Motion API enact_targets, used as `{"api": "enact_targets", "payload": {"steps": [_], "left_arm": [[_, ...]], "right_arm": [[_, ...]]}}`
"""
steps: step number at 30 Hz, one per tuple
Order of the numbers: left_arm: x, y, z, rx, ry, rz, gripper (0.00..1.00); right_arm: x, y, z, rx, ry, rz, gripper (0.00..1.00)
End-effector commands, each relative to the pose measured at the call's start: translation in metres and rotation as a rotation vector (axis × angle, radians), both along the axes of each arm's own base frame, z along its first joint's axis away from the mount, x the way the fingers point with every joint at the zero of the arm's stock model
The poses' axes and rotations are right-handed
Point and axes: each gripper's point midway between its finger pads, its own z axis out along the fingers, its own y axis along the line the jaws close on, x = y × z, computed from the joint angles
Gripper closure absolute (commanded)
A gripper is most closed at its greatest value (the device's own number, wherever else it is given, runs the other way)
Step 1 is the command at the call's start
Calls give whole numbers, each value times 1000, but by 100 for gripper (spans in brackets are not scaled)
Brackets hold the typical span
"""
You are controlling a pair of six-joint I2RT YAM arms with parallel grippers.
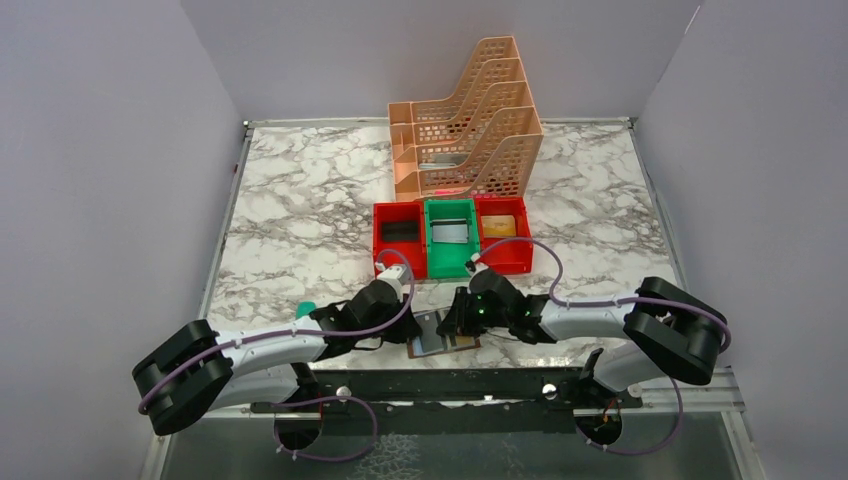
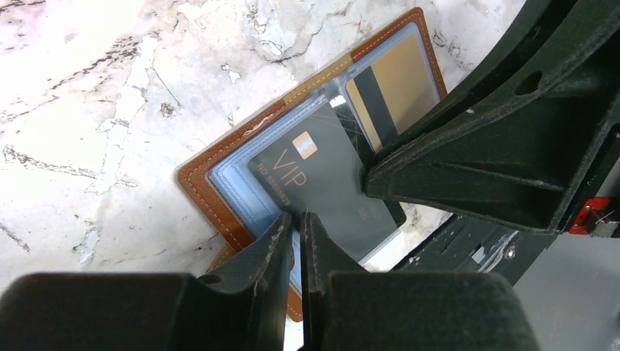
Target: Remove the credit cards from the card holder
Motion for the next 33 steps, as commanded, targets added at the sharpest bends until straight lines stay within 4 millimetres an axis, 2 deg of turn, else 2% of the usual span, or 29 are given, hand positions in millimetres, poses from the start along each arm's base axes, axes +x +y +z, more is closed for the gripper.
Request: {"api": "enact_targets", "payload": {"steps": [1, 3, 10, 19, 28, 31, 33], "left_arm": [[-4, 25, -26, 137, 40, 47, 85], [-4, 27, -28, 151, 41, 50, 85], [0, 26, -31, 181, 42, 53, 87], [4, 24, -32, 203, 37, 49, 88], [6, 13, -27, 163, 10, 4, 88], [4, 13, -31, 169, 25, -3, 89], [1, 15, -35, 175, 36, -2, 90]], "right_arm": [[-6, -1, 4, 23, -12, 33, 87], [-5, -2, 9, 33, -26, 34, 94], [-3, -9, 21, 41, -54, 35, 96], [1, -25, 10, -2, -37, -28, 96], [-4, -11, -1, 67, 45, -32, 78], [-6, -8, 0, 112, 59, -41, 77], [-7, -9, 1, 136, 61, -52, 82]]}}
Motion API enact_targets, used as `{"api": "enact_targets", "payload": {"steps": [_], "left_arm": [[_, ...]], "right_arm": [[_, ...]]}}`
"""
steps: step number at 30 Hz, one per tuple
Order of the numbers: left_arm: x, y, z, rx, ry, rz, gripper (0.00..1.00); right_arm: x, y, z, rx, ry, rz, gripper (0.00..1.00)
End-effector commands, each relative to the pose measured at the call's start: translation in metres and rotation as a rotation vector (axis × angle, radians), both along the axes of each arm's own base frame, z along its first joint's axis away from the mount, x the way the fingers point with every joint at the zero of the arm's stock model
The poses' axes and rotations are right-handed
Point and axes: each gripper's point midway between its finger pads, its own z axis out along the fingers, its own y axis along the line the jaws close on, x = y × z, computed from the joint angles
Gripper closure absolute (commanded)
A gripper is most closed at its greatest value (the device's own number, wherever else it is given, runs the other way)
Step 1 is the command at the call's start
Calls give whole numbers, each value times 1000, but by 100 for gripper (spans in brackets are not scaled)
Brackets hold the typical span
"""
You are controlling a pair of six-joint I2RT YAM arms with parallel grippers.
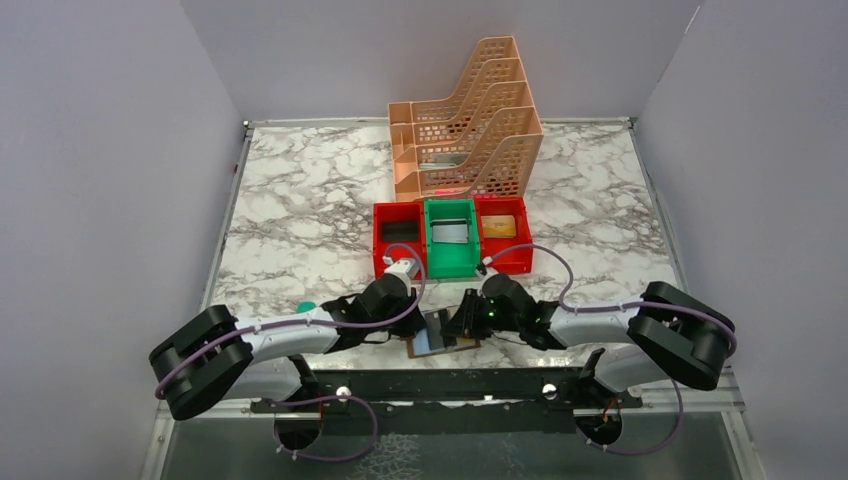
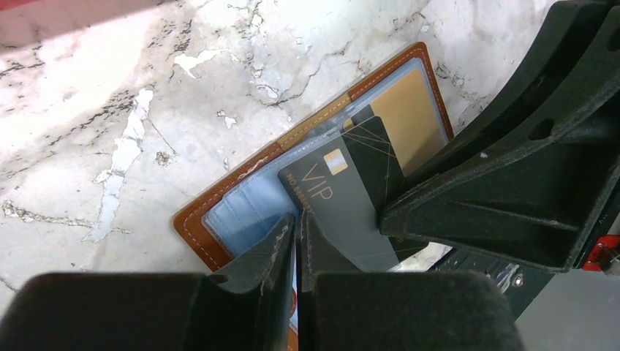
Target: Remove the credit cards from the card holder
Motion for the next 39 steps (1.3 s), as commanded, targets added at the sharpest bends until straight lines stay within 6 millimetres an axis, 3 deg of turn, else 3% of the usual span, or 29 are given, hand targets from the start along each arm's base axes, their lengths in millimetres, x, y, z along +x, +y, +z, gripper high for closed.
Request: {"api": "enact_targets", "payload": {"steps": [1, 5, 11, 13, 20, 26, 29, 32, 39], "left_arm": [[-15, 28, -34, 141, 56, -11, 90], [-15, 36, -32, 153, 42, 8, 91], [-9, 42, -14, 125, -15, 42, 89], [-6, 39, -4, 100, -42, 45, 82], [-2, 10, 37, -64, -99, -14, 57], [-10, -20, 69, -282, -131, -101, 50], [-17, -29, 64, -304, -87, -141, 50], [-20, -30, 45, -253, -34, -157, 51], [-19, -13, 1, -102, 53, -76, 62]], "right_arm": [[-5, 0, 1, 75, 27, -23, 85], [-3, -11, 0, 70, 11, -69, 98], [3, -25, -3, 1, -16, -114, 99], [2, -25, 0, 3, -19, -107, 99], [1, -23, 4, 11, -12, -100, 99], [-4, -19, 14, 85, -27, -78, 99], [-3, -20, 13, 80, -25, -82, 99], [-5, -19, 11, 87, -13, -79, 99], [-4, -19, 12, 101, -12, -89, 99]]}}
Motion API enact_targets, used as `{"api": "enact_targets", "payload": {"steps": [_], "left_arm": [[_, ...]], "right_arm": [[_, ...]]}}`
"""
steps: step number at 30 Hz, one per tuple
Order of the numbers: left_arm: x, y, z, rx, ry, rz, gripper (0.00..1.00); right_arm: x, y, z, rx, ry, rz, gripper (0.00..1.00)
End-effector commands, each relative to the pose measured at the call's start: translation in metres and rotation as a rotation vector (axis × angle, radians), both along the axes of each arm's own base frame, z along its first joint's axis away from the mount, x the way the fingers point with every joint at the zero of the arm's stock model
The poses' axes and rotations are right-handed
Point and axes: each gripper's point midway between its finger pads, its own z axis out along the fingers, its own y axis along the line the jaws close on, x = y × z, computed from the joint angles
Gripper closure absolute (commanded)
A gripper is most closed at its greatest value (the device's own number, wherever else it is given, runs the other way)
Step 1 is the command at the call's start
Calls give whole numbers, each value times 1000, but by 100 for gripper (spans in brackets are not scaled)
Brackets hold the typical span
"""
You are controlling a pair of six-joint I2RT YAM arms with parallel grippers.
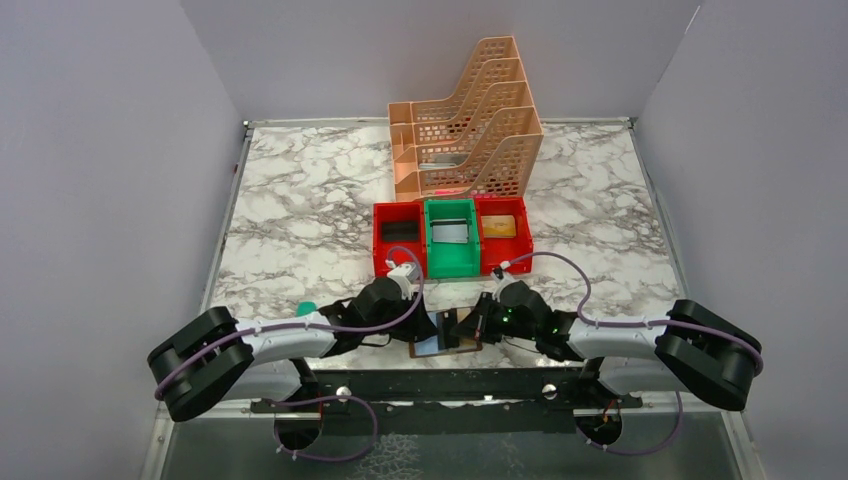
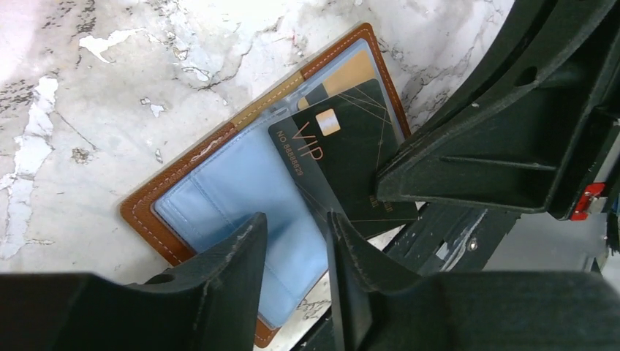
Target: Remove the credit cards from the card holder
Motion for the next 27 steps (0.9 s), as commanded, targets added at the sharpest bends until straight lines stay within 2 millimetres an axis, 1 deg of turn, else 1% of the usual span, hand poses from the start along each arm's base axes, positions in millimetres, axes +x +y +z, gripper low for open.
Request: {"api": "enact_targets", "payload": {"steps": [1, 3, 5, 8, 12, 14, 15, 17, 19, 24, 26, 27], "left_arm": [[2, 11, -17, 80, 23, 38, 63], [5, 24, -27, 153, 20, 75, 65], [6, 34, -32, 198, 16, 105, 68], [5, 42, -34, 214, 15, 126, 69], [4, 47, -30, 195, 7, 140, 69], [4, 45, -23, 166, -7, 140, 68], [5, 42, -18, 145, -15, 139, 66], [7, 39, -7, 104, -31, 145, 58], [10, 34, 7, 54, -56, 147, 55], [15, 21, 40, -56, -137, 118, 54], [16, 17, 48, -83, -154, 108, 42], [16, 14, 52, -98, -164, 96, 40]], "right_arm": [[2, 0, 2, 6, -2, -5, 99], [4, -2, 2, -13, -7, -19, 99], [7, -7, 2, -32, -13, -45, 99], [9, -14, 2, -34, -24, -79, 99], [8, -16, 11, 15, -59, -82, 99], [7, -16, 17, 47, -79, -74, 99], [7, -16, 19, 58, -86, -73, 99], [6, -18, 19, 68, -95, -77, 99], [5, -18, 22, 87, -113, -73, 99], [2, -18, 34, 156, -202, -31, 99], [1, -16, 42, 175, -244, -5, 99], [0, -16, 44, 180, -260, 7, 99]]}}
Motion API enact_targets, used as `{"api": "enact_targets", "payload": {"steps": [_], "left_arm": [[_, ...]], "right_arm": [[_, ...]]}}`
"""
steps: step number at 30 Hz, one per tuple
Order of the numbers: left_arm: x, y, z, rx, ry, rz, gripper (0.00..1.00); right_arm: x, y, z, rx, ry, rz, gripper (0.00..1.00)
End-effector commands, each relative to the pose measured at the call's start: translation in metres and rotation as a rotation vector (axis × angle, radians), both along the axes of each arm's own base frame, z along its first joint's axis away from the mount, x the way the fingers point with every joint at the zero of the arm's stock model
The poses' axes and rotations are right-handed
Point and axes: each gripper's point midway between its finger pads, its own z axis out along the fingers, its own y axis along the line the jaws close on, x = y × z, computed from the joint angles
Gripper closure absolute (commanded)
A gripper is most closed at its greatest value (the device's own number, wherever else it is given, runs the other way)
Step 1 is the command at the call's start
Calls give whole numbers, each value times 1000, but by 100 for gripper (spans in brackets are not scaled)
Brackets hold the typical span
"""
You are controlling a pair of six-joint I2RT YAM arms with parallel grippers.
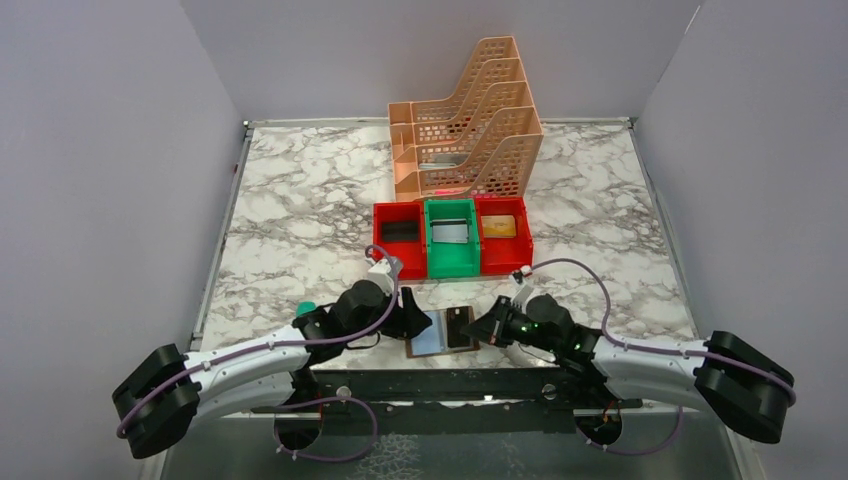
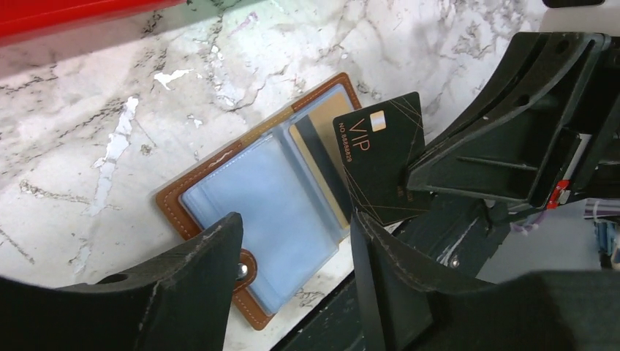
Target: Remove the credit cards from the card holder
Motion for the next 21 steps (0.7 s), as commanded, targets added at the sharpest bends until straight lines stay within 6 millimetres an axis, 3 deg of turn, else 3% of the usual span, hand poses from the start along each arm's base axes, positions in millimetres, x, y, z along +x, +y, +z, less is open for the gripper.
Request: {"api": "enact_targets", "payload": {"steps": [1, 14, 19, 21], "left_arm": [[5, -13, 22, -70, -73, -41, 38], [-3, -58, 63, -297, -108, -283, 31], [-1, -51, 65, -391, -55, -305, 33], [1, -44, 65, -429, -47, -299, 35]], "right_arm": [[4, 6, 29, 83, -146, 43, 99], [-2, 3, 49, 144, -218, 69, 99], [3, 3, 40, 133, -182, 75, 99], [-2, 6, 55, 213, -213, 133, 99]]}}
